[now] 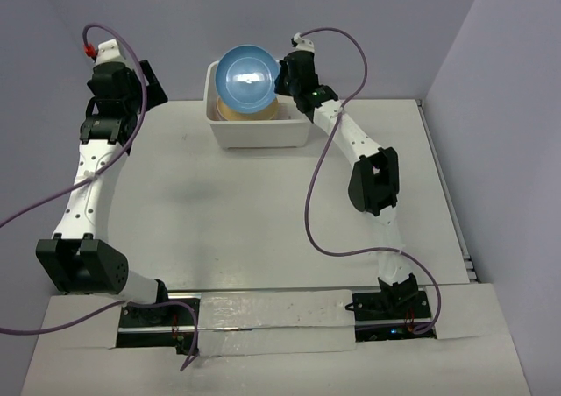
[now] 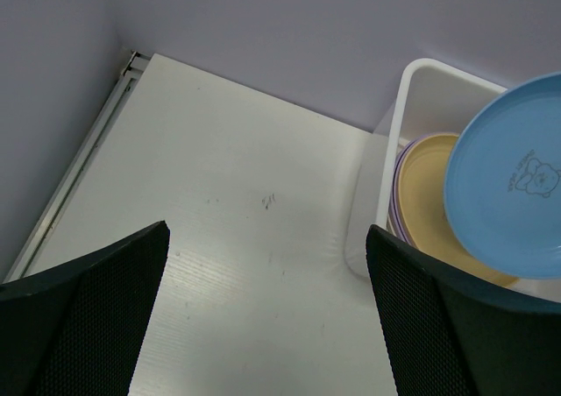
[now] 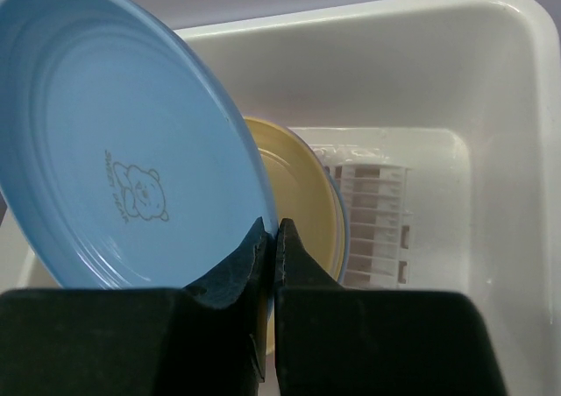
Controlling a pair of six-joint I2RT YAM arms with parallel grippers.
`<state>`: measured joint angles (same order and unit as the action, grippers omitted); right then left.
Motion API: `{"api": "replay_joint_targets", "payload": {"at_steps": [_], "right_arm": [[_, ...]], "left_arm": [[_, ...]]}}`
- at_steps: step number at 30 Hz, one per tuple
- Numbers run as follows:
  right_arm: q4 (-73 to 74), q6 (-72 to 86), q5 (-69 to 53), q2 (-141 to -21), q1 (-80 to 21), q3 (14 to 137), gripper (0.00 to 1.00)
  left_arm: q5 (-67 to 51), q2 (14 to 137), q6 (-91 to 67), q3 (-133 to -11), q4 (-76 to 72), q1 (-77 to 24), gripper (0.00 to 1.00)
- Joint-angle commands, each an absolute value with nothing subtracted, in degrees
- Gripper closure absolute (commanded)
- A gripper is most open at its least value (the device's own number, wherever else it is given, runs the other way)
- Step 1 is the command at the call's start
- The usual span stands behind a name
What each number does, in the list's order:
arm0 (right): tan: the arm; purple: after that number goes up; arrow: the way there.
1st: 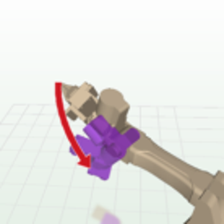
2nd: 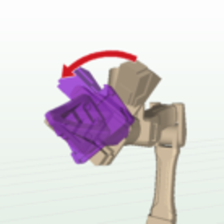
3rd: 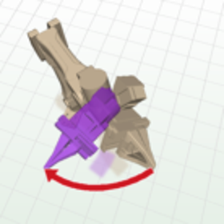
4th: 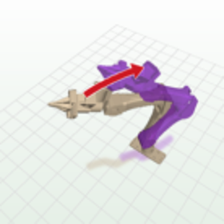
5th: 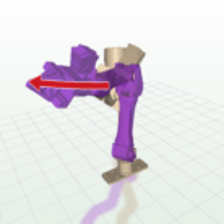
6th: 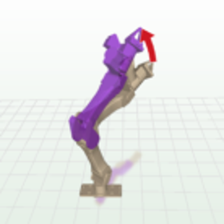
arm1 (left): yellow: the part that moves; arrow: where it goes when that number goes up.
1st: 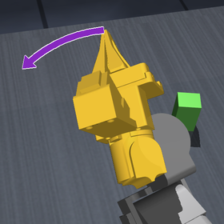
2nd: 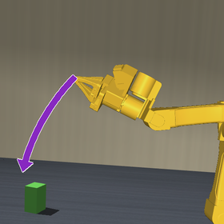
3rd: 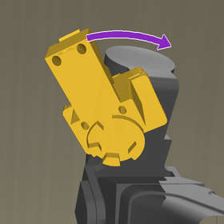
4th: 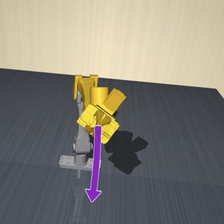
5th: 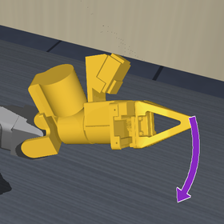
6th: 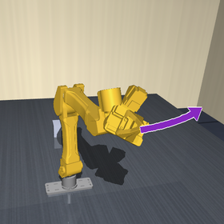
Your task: Place the plates into the plastic bin on the countertop
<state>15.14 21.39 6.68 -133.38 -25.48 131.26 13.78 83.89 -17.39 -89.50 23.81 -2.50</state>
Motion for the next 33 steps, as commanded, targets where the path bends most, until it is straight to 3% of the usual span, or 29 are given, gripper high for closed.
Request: {"api": "replay_joint_targets", "payload": {"at_steps": [1,4,6,10,12,23,27,33], "right_arm": [[11.1,23.3,6.5,-133.8,-25.9,133.4,1.0],[11.2,24.0,6.5,-134.1,-26.2,133.2,0.98],[11.1,24.3,5.4,-134.2,-26.2,133.1,0.77],[11.3,24.9,1.1,-134.1,-26.4,134.3,0.11],[11.4,24.5,0.3,-133.6,-26.9,134.7,0.02],[12.4,14.7,-0.2,-116.7,-28.1,130.1,0.0],[18.4,11.7,1.9,-106.5,-23.6,120.8,0.0],[18.7,6.2,4.4,-93.1,-12.6,96.2,0.0]], "left_arm": [[14.9,81.8,-17.0,-89.0,23.5,-2.1,0.01],[14.5,81.8,-17.3,-89.0,23.8,-2.0,0.01],[14.1,81.6,-17.4,-88.9,23.8,-2.0,0.01],[13.5,81.3,-17.6,-88.3,23.7,-1.9,0.01],[12.8,81.2,-17.8,-88.1,23.6,-1.8,0.01],[5.6,88.1,-17.3,-94.4,27.7,-1.0,0.01],[2.0,92.5,-12.7,-97.0,30.3,-0.9,0.01],[0.7,95.9,-11.8,-98.4,30.0,-0.4,0.01]]}}
